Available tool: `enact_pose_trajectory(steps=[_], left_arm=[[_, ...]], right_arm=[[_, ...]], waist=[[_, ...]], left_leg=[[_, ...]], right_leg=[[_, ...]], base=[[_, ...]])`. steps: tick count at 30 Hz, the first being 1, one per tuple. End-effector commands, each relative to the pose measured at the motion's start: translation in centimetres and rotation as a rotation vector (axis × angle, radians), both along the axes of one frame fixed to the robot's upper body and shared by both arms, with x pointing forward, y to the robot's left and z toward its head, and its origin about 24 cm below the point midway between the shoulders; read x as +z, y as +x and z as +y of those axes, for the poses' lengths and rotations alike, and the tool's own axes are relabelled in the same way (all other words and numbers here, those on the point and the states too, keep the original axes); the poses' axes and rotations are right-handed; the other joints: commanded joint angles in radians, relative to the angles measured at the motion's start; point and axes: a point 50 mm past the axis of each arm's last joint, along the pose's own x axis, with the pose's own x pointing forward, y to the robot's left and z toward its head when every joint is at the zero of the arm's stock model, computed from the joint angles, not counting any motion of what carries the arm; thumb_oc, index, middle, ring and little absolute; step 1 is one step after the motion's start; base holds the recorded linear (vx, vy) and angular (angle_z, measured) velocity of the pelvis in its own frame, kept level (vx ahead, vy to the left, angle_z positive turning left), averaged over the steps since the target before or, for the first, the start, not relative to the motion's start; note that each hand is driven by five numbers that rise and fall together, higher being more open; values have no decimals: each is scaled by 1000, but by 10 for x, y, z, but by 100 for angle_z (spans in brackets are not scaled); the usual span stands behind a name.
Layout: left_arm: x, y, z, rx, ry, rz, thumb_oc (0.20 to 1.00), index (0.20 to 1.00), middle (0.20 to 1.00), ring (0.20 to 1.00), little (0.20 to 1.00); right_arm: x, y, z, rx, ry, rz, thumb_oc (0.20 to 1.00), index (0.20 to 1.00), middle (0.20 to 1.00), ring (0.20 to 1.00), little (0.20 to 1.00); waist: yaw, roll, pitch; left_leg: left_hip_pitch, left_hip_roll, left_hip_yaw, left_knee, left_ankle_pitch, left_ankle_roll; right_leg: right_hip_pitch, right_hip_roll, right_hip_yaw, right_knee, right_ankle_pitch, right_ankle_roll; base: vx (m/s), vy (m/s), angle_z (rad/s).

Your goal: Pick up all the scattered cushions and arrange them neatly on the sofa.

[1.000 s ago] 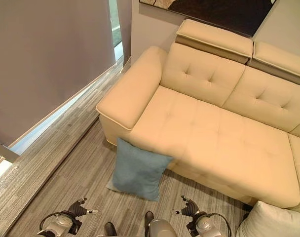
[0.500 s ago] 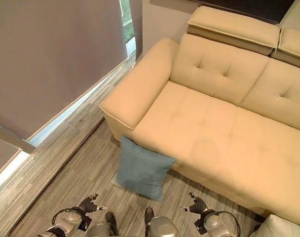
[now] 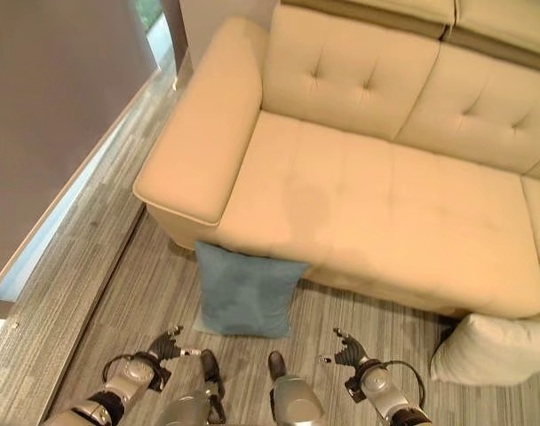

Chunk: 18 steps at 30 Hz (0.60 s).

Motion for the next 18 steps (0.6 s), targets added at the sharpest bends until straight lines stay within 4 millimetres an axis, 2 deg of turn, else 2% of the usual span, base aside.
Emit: enact_pose_trajectory(steps=[1, 2, 3, 4, 5, 7, 8, 9, 10, 12, 13, 14, 15, 16, 17, 18], left_arm=[[21, 18, 11, 58, 10, -149, 1000, 1000, 1000, 1000, 1000], [21, 18, 11, 58, 10, -149, 1000, 1000, 1000, 1000, 1000], [38, 36, 14, 77, 17, -238, 1000, 1000, 1000, 1000, 1000], [46, 45, 13, 78, 17, -277, 1000, 1000, 1000, 1000, 1000], [46, 45, 13, 78, 17, -277, 1000, 1000, 1000, 1000, 1000], [76, 72, 18, 98, 40, -401, 1000, 1000, 1000, 1000, 1000], [76, 72, 18, 98, 40, -401, 1000, 1000, 1000, 1000, 1000], [94, 88, 22, 137, 53, -469, 1000, 1000, 1000, 1000, 1000], [103, 95, 25, 156, 63, -498, 1000, 1000, 1000, 1000, 1000], [119, 106, 33, 207, 71, -544, 1000, 1000, 1000, 1000, 1000], [119, 106, 33, 207, 71, -545, 1000, 1000, 1000, 1000, 1000], [130, 113, 35, 221, 73, -576, 1000, 1000, 1000, 1000, 1000], [147, 123, 39, 239, 71, -623, 1000, 1000, 1000, 1000, 1000], [148, 124, 39, 239, 71, -624, 1000, 1000, 1000, 1000, 1000], [158, 129, 40, 238, 69, -653, 1000, 1000, 1000, 1000, 1000], [175, 138, 40, 252, 37, -710, 1000, 1000, 1000, 1000, 1000]], right_arm=[[17, 16, -7, -52, 3, -126, 1000, 1000, 1000, 1000, 1000], [17, 16, -7, -52, 3, -126, 1000, 1000, 1000, 1000, 1000], [24, 24, -10, -85, 16, -177, 1000, 1000, 1000, 1000, 1000], [26, 28, -11, -99, 14, -186, 1000, 1000, 1000, 1000, 1000], [26, 28, -11, -98, 14, -186, 1000, 1000, 1000, 1000, 1000], [40, 49, -9, -117, 17, -261, 1000, 1000, 1000, 1000, 1000], [40, 49, -9, -117, 17, -261, 1000, 1000, 1000, 1000, 1000], [52, 68, -3, -131, 29, -328, 1000, 1000, 1000, 1000, 1000], [58, 75, -1, -135, 23, -355, 1000, 1000, 1000, 1000, 1000], [79, 98, 3, -144, 32, -448, 1000, 1000, 1000, 1000, 1000], [79, 98, 3, -144, 32, -448, 1000, 1000, 1000, 1000, 1000], [91, 108, 4, -151, 37, -499, 1000, 1000, 1000, 1000, 1000], [111, 124, 6, -161, 49, -581, 1000, 1000, 1000, 1000, 1000], [111, 125, 6, -161, 49, -582, 1000, 1000, 1000, 1000, 1000], [124, 134, 7, -162, 57, -629, 1000, 1000, 1000, 1000, 1000], [148, 148, 9, -170, 62, -721, 1000, 1000, 1000, 1000, 1000]], waist=[[13, -32, -11], [13, -32, -11], [11, -22, 3], [12, -18, 13], [12, -17, 12], [11, 2, 32], [11, 2, 31], [11, 14, 44], [10, 19, 51], [9, 25, 65], [9, 25, 65], [6, 28, 72], [4, 35, 82], [4, 36, 79], [4, 41, 85], [2, 53, 93]], left_leg=[[-73, 32, 21, 206, -168, -48], [-73, 32, 21, 207, -168, -48], [-107, 26, 26, 211, -165, -48], [-126, 24, 24, 217, -165, -48], [-128, 24, 24, 218, -165, -48], [-202, 23, 25, 229, -152, -48], [-203, 23, 25, 229, -153, -48], [-268, 30, 25, 243, -143, -49], [-288, 33, 16, 260, -166, -57], [-364, 41, 14, 284, -163, -57], [-365, 41, 14, 285, -163, -57], [-413, 51, 15, 308, -162, -56], [-497, 69, 5, 352, -162, -54], [-503, 71, 4, 356, -164, -54], [-549, 81, -2, 384, -167, -52], [-642, 100, -24, 443, -178, -49]], right_leg=[[-8, -65, -20, -16, 52, 58], [-8, -65, -20, -16, 52, 58], [-51, -74, -26, -12, 64, 58], [-71, -76, -28, -7, 64, 57], [-72, -76, -29, -6, 64, 57], [-156, -81, -31, 15, 75, 53], [-158, -81, -31, 15, 75, 53], [-234, -85, -33, 41, 77, 52], [-257, -89, -30, 62, 54, 56], [-339, -83, -28, 96, 52, 56], [-339, -83, -28, 96, 52, 56], [-391, -78, -26, 123, 52, 55], [-480, -70, -16, 170, 48, 51], [-486, -70, -16, 173, 48, 50], [-532, -65, -17, 204, 40, 46], [-633, -58, -10, 274, 26, 42]], base=[[2, 34, -1], [-43, 25, 1], [-69, 14, 0], [-69, 13, -2], [-76, 3, 0], [-106, -21, 2], [-132, -59, 1], [-40, -41, 6], [-76, -69, 6], [-63, -38, 4], [-91, -21, 2], [-100, -53, 4], [-99, -54, 4], [-74, -59, 4], [-39, -40, 5], [-34, -73, 5]])
